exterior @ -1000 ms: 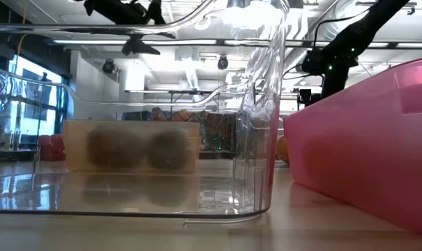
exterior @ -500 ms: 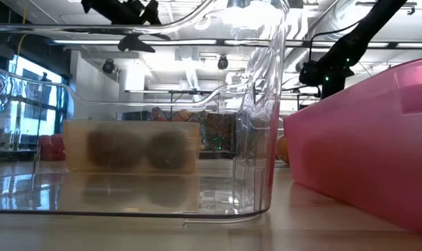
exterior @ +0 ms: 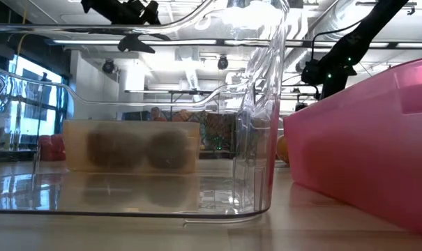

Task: Sort produce into baskets
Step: Put the top right bell pepper into the bottom transparent bin

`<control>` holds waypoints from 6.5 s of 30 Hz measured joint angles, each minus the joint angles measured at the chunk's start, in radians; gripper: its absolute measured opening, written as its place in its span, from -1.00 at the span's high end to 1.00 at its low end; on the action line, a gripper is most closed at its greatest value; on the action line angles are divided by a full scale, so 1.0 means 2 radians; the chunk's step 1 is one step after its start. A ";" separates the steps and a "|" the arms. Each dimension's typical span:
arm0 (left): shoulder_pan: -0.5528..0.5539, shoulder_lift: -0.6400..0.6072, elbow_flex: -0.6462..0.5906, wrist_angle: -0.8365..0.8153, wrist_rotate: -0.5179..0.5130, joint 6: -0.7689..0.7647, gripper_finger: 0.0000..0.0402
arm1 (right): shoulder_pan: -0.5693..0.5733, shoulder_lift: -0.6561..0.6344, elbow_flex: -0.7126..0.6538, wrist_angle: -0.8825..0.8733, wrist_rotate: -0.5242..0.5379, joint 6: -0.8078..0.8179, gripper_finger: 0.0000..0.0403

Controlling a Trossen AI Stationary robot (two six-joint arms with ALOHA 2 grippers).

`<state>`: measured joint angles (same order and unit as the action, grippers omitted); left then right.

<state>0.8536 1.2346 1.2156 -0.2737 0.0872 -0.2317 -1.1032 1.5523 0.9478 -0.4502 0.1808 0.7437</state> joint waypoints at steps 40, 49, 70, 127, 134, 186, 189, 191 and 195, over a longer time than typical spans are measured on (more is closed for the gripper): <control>0.000 0.000 0.000 0.000 0.002 0.004 -0.79 | 0.134 -0.129 -0.001 -0.251 0.140 0.329 -0.53; 0.000 0.000 0.000 -0.025 0.030 0.004 -0.79 | 0.138 -0.027 -0.001 -0.223 0.122 0.391 -0.53; 0.000 0.000 0.000 -0.059 0.024 0.065 -0.79 | 0.145 0.058 0.001 -0.202 0.120 0.423 -0.54; 0.000 0.000 0.000 -0.063 0.024 0.083 -0.79 | 0.119 0.035 -0.001 -0.191 0.028 0.414 -0.88; 0.000 0.000 0.000 -0.063 0.024 0.083 -0.79 | 0.106 0.053 -0.001 -0.183 0.005 0.427 -0.88; -0.367 -0.009 0.000 -0.031 -0.056 -0.281 -0.79 | 0.438 -0.174 0.000 0.057 -0.210 -0.077 -0.38; -0.420 -0.013 0.000 -0.019 -0.097 -0.302 -0.79 | 0.517 -0.140 0.000 0.141 -0.203 -0.049 -0.39; -0.448 -0.019 -0.001 -0.010 -0.112 -0.307 -0.79 | 0.560 -0.112 -0.001 0.198 -0.192 -0.017 -0.39; -0.493 -0.049 -0.001 0.012 -0.137 -0.311 -0.79 | 0.625 -0.049 0.000 0.304 -0.177 0.031 -0.39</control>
<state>-0.1315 1.1363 1.2144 -0.2507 -0.1863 -0.8533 0.1475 1.4550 0.9470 0.1569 -0.1730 0.8051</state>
